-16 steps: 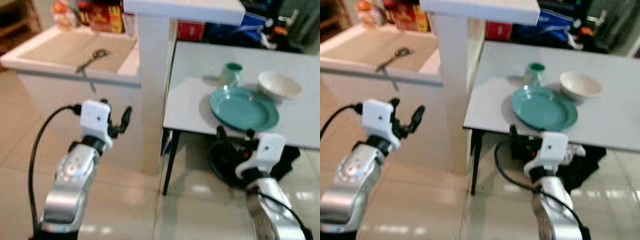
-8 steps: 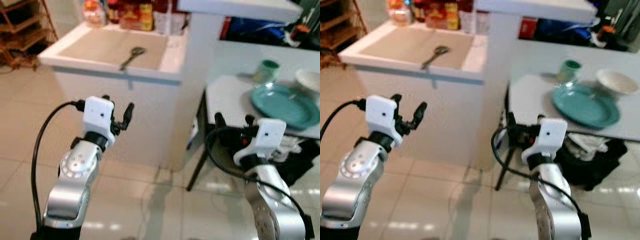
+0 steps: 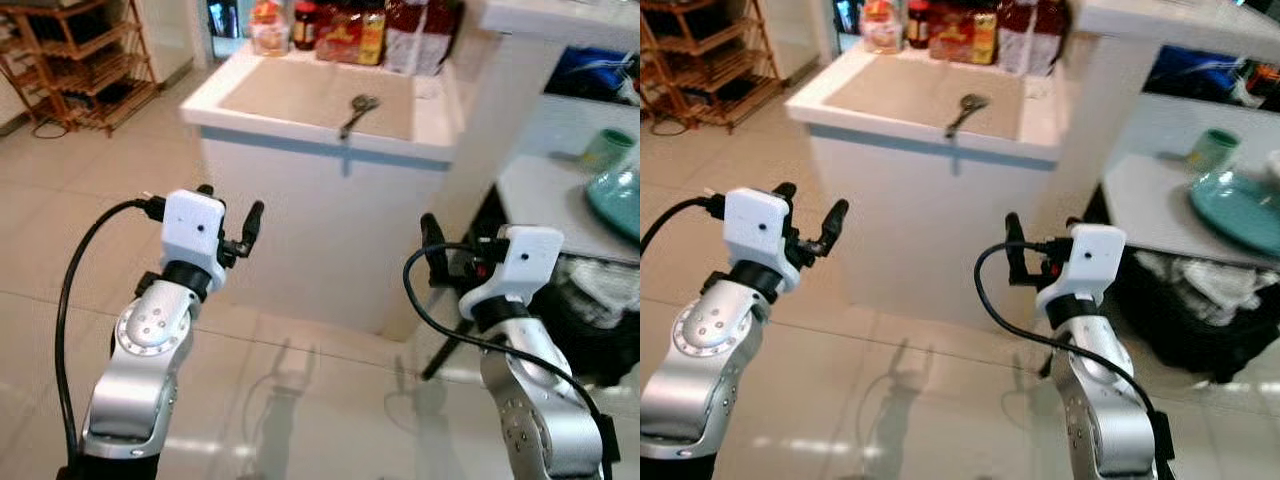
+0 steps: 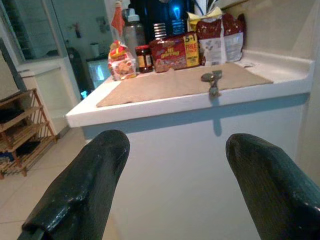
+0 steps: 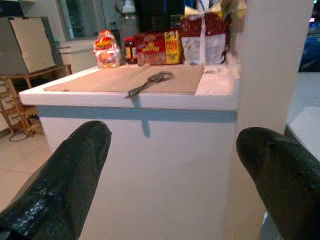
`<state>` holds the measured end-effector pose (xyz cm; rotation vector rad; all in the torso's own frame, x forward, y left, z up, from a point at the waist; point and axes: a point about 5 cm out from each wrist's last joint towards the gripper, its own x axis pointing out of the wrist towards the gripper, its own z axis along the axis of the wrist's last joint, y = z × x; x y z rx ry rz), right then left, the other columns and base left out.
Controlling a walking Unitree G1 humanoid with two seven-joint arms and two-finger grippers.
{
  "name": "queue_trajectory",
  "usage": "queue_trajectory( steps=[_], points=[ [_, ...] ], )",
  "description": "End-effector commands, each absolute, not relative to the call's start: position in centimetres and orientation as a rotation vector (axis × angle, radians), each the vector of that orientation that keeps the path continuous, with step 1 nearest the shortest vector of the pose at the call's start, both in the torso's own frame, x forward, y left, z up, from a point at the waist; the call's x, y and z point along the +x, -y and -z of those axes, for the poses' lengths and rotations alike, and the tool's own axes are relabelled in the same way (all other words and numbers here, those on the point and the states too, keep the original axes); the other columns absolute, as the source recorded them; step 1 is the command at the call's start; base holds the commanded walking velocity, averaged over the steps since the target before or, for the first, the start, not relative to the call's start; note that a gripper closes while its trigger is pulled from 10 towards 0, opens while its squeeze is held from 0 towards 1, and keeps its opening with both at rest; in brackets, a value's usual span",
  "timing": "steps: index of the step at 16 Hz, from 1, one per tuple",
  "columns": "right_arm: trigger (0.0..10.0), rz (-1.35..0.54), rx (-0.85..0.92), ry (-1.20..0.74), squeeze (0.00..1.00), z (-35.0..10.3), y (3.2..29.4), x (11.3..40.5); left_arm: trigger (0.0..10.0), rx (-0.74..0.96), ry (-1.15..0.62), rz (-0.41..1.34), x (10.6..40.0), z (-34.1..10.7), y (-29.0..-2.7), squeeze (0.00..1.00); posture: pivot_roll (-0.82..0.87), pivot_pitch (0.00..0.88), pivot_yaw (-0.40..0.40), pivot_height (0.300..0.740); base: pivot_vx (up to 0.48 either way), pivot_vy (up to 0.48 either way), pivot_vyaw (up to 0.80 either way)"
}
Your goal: Setting the table
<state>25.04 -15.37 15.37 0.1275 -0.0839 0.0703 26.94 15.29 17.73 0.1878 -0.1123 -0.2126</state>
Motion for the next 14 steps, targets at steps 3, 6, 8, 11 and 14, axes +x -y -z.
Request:
queue_trajectory(
  steps=[3,6,8,11,14],
  points=[
    [10.0,-0.053,0.121,0.063,0.00,-15.08,15.74,25.20,10.0,0.180,0.129,0.242,27.04,-18.48,-14.80,0.00,0.06,0.018,-0.039,0.740,0.097,0.290,0.00],
    [10.0,-0.051,0.122,0.070,0.00,-15.37,15.87,25.26,10.0,0.153,0.141,0.243,27.41,-19.10,-14.65,0.00,0.06,0.011,-0.034,0.740,0.414,0.000,0.00],
    [10.0,-0.053,0.120,0.072,0.00,-15.50,15.96,25.30,10.0,0.149,0.139,0.244,27.49,-19.11,-14.62,0.00,0.05,0.009,-0.034,0.740,0.480,0.000,0.00],
    [10.0,-0.058,0.133,0.074,0.00,-15.68,15.78,25.40,10.0,0.147,0.133,0.247,27.42,-19.05,-14.61,0.00,0.06,0.002,-0.037,0.740,0.480,0.000,0.00],
    [10.0,-0.069,0.133,0.078,0.00,-15.91,15.70,25.63,10.0,0.148,0.133,0.244,27.37,-19.11,-14.76,0.00,0.06,0.000,-0.042,0.740,0.480,0.000,0.00]
  ],
)
